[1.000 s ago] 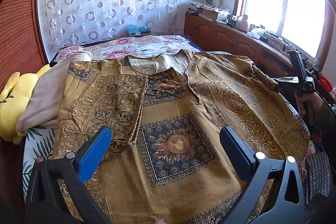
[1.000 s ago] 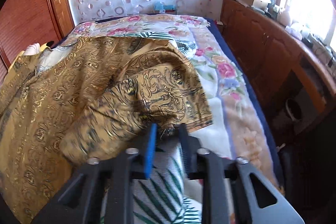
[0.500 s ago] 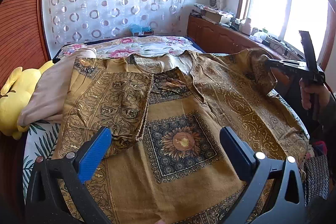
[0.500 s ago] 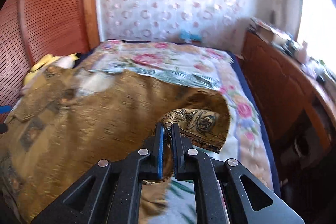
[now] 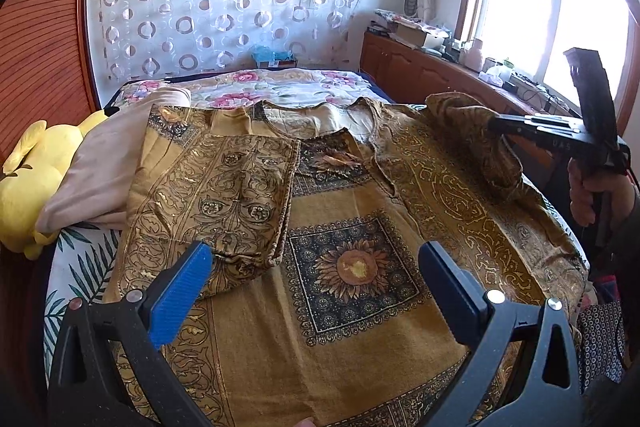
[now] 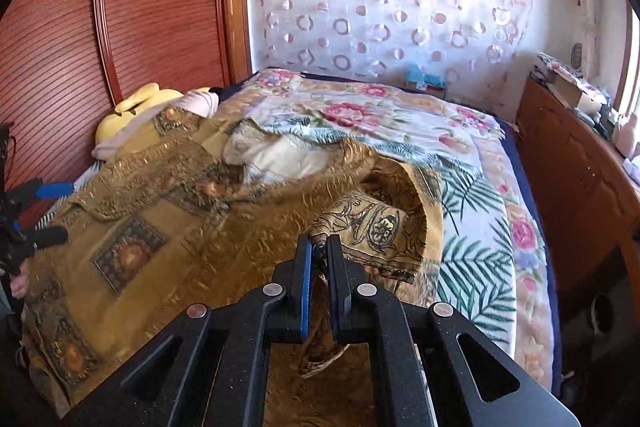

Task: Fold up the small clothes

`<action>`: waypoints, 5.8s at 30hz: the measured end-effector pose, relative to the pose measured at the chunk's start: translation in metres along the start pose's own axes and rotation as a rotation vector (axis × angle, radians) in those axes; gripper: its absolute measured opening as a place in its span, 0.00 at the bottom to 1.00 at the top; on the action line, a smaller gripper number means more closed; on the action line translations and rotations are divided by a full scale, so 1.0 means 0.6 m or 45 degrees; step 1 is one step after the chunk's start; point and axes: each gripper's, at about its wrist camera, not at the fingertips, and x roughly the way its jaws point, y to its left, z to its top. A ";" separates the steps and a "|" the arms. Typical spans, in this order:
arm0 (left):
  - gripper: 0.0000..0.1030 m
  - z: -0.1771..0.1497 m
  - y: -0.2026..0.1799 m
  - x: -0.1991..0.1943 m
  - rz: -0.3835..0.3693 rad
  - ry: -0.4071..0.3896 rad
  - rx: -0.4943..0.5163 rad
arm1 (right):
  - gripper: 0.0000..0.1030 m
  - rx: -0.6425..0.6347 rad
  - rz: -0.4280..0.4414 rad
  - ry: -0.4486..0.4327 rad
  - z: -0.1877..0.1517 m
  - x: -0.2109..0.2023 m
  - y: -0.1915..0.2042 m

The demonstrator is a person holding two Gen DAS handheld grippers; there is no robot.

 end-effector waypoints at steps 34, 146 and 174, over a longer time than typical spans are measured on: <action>1.00 -0.006 0.012 -0.003 0.006 0.003 -0.014 | 0.33 0.053 0.042 0.223 -0.066 0.136 0.011; 0.12 0.180 0.276 0.236 0.127 0.205 -0.107 | 0.03 0.106 -0.017 0.272 0.051 0.317 -0.154; 0.02 0.024 0.131 -0.037 0.049 -0.075 -0.021 | 0.03 0.208 0.073 0.011 -0.132 0.033 -0.062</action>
